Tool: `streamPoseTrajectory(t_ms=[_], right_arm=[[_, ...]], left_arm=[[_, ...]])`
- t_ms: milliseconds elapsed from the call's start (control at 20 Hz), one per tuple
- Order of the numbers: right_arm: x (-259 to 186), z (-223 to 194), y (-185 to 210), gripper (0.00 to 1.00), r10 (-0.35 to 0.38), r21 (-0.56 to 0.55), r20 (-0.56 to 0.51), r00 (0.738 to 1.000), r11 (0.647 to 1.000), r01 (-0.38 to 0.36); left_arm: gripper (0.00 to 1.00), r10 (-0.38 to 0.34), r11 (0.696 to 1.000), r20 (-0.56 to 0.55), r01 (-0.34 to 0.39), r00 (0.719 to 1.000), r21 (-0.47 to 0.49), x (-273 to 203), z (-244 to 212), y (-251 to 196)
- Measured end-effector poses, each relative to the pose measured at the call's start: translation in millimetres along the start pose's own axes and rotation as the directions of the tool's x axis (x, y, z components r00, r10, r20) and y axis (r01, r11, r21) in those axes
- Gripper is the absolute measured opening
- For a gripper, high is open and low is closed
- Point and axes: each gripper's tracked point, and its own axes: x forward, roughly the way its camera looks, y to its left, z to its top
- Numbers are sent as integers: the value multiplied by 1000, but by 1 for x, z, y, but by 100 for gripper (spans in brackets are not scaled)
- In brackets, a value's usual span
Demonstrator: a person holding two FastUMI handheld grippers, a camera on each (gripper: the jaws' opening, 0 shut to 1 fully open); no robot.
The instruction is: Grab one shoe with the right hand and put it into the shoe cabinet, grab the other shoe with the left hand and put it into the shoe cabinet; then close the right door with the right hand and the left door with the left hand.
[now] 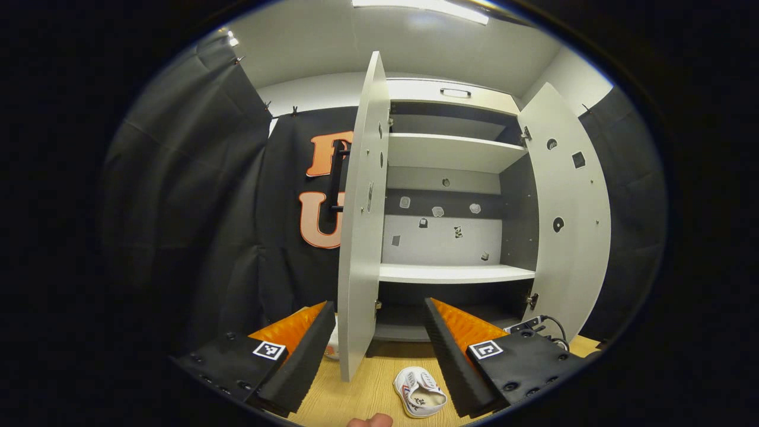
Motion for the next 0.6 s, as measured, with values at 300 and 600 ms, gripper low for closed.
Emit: streamPoseTrajectory(t_ms=[300, 600], right_arm=[[-9, 3, -11, 1, -58, 5, 7, 998, 998, 58], [-59, 41, -20, 1, -78, 49, 115, 990, 996, 73]], left_arm=[[96, -12, 1000, 5, 12, 1000, -9, 4, 0, -4], [96, -33, 999, 0, 33, 999, -16, 9, -2, -12]])
